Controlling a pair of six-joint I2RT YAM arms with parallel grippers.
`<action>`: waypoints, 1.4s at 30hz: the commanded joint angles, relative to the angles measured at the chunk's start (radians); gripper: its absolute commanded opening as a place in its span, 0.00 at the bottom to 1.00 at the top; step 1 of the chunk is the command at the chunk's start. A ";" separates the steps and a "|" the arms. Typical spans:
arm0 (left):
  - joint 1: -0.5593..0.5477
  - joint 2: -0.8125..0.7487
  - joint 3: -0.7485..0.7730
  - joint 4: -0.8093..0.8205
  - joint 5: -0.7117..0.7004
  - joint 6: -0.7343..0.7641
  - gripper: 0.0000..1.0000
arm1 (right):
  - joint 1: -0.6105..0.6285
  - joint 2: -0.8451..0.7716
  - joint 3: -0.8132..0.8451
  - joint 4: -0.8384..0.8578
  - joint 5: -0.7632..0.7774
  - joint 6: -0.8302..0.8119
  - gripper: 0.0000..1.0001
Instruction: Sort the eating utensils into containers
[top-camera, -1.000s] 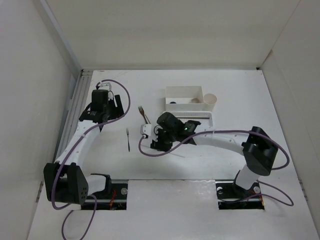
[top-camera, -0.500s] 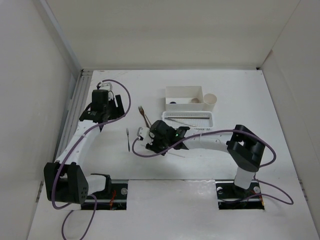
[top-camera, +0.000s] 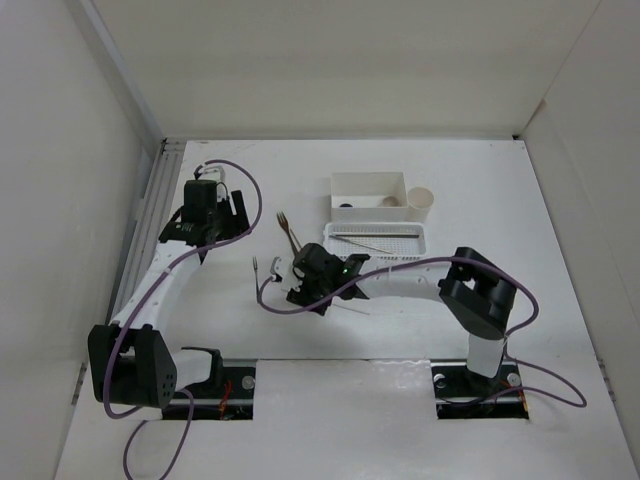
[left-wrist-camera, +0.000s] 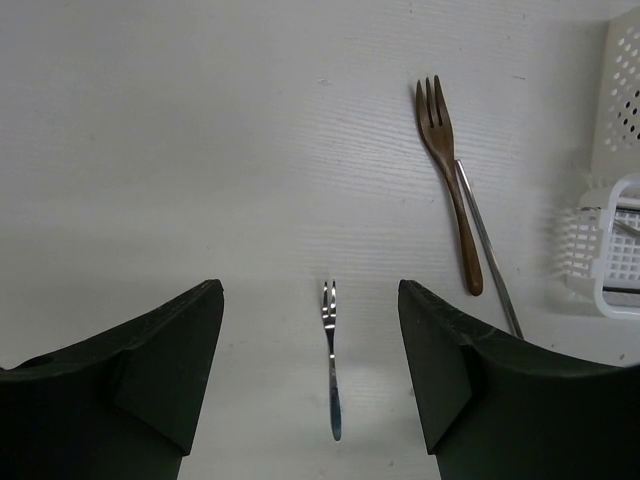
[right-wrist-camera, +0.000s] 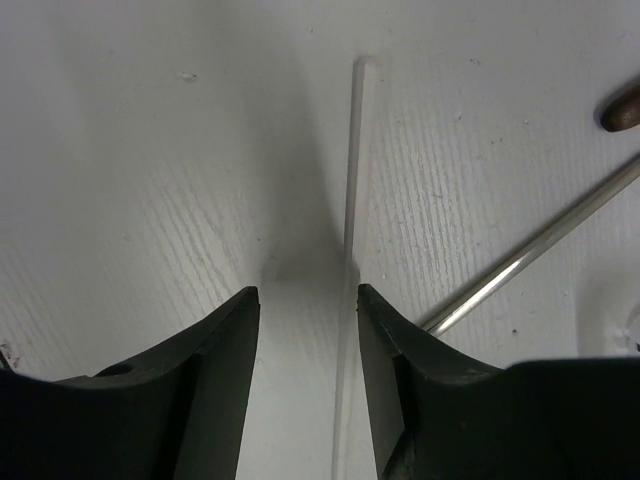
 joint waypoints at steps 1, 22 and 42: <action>0.007 -0.039 -0.014 0.024 0.017 0.005 0.67 | -0.001 -0.035 0.073 -0.017 -0.031 0.023 0.50; 0.007 -0.059 -0.033 0.033 0.036 0.005 0.67 | -0.078 0.080 0.220 -0.203 -0.132 0.063 0.51; 0.007 -0.059 -0.033 0.033 0.036 -0.004 0.67 | 0.010 0.098 0.004 -0.154 0.138 0.270 0.39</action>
